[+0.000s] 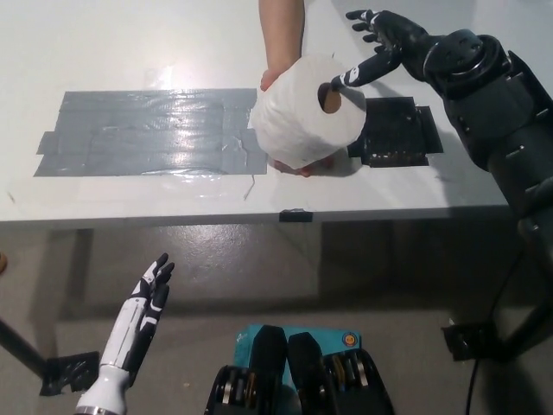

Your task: A person hands over a roll of toilet paper to the robot , and the robot inserts its right thumb into the hole in the centre to grab the roll, and then places it on the balck area on the desk.

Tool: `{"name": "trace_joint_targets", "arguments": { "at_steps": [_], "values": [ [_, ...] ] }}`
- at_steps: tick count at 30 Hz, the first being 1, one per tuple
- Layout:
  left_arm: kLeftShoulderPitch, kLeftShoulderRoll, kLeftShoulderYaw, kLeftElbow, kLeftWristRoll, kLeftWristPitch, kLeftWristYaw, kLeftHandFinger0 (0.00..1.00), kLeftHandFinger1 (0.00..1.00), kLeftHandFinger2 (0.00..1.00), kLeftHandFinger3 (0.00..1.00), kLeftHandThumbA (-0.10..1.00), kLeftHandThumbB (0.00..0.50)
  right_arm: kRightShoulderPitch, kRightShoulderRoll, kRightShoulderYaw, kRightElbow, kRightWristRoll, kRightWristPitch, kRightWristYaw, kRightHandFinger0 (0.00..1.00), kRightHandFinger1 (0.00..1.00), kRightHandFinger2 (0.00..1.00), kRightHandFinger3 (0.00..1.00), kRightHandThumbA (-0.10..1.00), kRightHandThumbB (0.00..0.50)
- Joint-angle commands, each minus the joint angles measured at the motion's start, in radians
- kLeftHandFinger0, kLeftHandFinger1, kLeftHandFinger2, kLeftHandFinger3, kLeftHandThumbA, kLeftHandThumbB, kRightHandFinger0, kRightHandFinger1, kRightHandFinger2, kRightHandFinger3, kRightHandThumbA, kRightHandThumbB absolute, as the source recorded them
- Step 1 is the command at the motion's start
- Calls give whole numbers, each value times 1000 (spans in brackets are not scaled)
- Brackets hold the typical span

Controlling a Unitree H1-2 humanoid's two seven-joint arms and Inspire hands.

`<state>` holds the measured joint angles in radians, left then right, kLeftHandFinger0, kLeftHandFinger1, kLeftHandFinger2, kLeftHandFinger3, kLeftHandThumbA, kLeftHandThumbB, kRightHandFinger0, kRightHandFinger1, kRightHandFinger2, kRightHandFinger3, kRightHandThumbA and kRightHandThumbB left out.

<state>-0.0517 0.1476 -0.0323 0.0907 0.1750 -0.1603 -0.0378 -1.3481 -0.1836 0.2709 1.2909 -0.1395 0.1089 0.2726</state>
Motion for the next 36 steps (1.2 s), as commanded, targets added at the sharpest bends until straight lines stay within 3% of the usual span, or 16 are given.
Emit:
{"name": "trace_joint_targets", "arguments": {
  "at_steps": [1,7,15,23,29,36],
  "values": [
    [6,16,-5,-37,14,0,-2,1000,1000,1000,1000,1000,231,-64,-18,-22,3,-2,-37,0,1000,1000,1000,1000,838,305],
    [0,13,-8,-41,11,4,-2,1000,1000,1000,1000,1000,227,-57,-11,-35,4,-4,-27,4,1000,1000,1000,1000,852,346],
    [-7,21,-10,-41,6,7,-12,1000,1000,1000,1000,1000,226,-50,-4,-25,5,-18,-32,20,1000,1000,1000,1000,905,365],
    [-6,21,-9,-49,10,14,-8,1000,1000,1000,1000,1000,214,-76,-16,-20,17,-12,-29,140,1000,1000,1000,1000,887,442],
    [-8,21,-13,-42,5,11,-14,1000,1000,1000,1000,1000,235,-72,-18,-4,24,-28,-57,168,1000,1000,1000,1000,734,382],
    [-9,18,-17,-43,8,10,-12,1000,1000,1000,1000,1000,210,-64,-7,-6,32,-27,-29,181,1000,1000,1000,1000,756,377]
  ]
}}
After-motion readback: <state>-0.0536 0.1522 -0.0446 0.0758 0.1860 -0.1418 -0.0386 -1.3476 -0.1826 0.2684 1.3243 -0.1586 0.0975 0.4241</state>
